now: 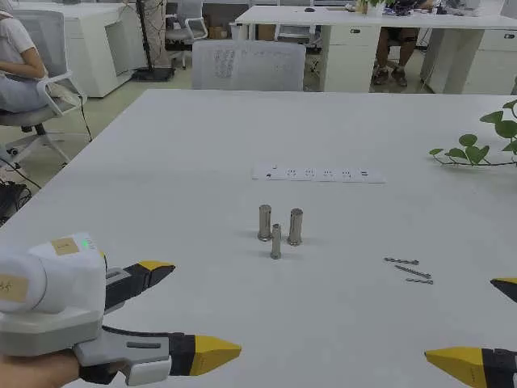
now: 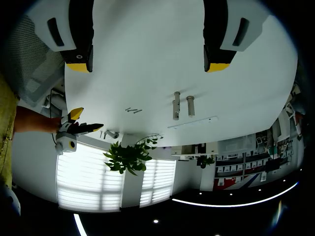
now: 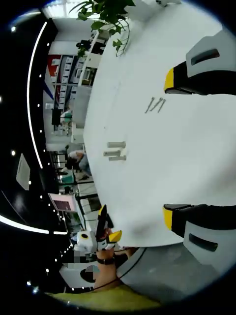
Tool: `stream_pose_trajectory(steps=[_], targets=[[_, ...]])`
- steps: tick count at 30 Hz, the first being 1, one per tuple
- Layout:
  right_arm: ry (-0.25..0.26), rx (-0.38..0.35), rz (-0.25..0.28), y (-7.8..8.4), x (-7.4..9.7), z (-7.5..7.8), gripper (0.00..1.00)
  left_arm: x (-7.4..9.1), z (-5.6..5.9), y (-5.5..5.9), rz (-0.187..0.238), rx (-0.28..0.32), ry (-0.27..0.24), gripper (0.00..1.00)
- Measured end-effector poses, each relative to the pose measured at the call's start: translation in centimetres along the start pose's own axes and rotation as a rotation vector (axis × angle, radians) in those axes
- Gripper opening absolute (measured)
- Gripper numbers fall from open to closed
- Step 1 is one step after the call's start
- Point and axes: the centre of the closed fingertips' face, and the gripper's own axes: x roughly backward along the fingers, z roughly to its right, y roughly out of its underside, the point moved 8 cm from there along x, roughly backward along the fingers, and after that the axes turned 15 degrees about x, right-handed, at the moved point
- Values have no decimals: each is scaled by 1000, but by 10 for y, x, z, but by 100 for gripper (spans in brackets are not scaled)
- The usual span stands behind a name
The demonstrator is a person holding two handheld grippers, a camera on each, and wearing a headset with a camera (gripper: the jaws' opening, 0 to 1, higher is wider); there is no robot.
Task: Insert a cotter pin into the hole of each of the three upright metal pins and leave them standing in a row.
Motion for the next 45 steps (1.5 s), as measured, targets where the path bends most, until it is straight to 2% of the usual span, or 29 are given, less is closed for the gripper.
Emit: stream_pose_trajectory(steps=[45], targets=[[-16, 5, -13, 3, -2, -1, 92, -2, 0, 3, -16, -10, 6, 88]])
